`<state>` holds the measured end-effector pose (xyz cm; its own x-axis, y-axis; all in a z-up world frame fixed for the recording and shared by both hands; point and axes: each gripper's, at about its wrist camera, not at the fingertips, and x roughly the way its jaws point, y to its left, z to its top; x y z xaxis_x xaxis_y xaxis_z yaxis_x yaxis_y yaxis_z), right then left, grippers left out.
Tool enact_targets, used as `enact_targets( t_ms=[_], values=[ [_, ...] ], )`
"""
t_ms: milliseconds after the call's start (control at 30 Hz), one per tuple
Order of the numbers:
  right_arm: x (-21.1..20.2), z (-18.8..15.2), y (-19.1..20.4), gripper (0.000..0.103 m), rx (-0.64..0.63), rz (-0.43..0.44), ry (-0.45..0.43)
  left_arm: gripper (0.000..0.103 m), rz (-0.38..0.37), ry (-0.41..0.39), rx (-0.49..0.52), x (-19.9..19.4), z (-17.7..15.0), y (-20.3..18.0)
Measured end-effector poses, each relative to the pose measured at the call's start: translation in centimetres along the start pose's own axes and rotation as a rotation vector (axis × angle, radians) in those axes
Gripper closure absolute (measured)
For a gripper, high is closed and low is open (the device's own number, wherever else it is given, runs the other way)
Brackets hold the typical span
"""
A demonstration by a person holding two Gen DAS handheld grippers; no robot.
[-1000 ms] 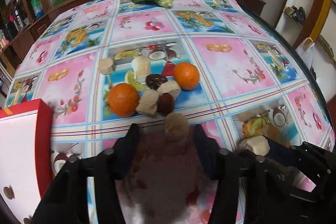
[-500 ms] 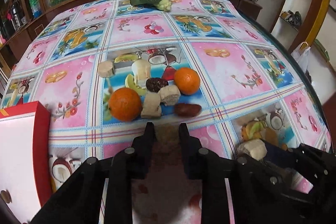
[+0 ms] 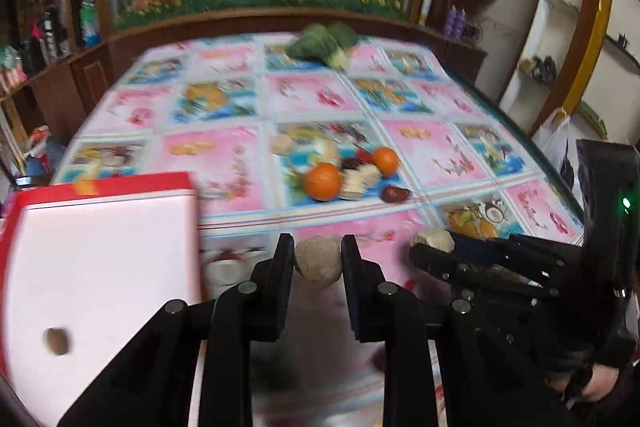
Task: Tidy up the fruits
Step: 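Carry the brown fruit and white cube over the tray and open both grippers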
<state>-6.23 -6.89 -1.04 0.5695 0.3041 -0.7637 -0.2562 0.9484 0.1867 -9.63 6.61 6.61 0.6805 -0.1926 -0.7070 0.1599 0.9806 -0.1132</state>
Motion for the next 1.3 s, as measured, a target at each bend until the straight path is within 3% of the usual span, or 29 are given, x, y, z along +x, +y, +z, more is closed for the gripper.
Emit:
enact_targets(
  t_ms=[267,533,767,1000,1233,1300],
  values=[
    [-0.8,1.9,8.8,0.073,-0.166,0.126,-0.085,0.08,0.179,-0.103,-0.107,-6.0,-2.5,9.0],
    [2.0,1.8,17.8,0.073,-0.296,0.228,-0.033,0.08,0.34,-0.101,-0.209,-8.5,-5.7,16.7],
    [4.4,0.1,22.6,0.073,-0.382,0.256,0.045,0.08,0.342,-0.043,-0.249,-7.7,-8.3,19.2],
    [5.6,-0.7,23.3,0.073,-0.374,0.253,0.099,0.08,0.332,-0.011,-0.234,-7.2,-9.3,19.1],
    [5.6,-0.8,23.7,0.072,-0.396,0.23,0.1,0.079,0.344,0.027,-0.249,-6.7,-9.7,19.2],
    [5.6,-0.6,23.6,0.072,-0.395,0.241,0.11,0.06,0.357,0.033,-0.25,-6.8,-9.7,19.2]
  ],
)
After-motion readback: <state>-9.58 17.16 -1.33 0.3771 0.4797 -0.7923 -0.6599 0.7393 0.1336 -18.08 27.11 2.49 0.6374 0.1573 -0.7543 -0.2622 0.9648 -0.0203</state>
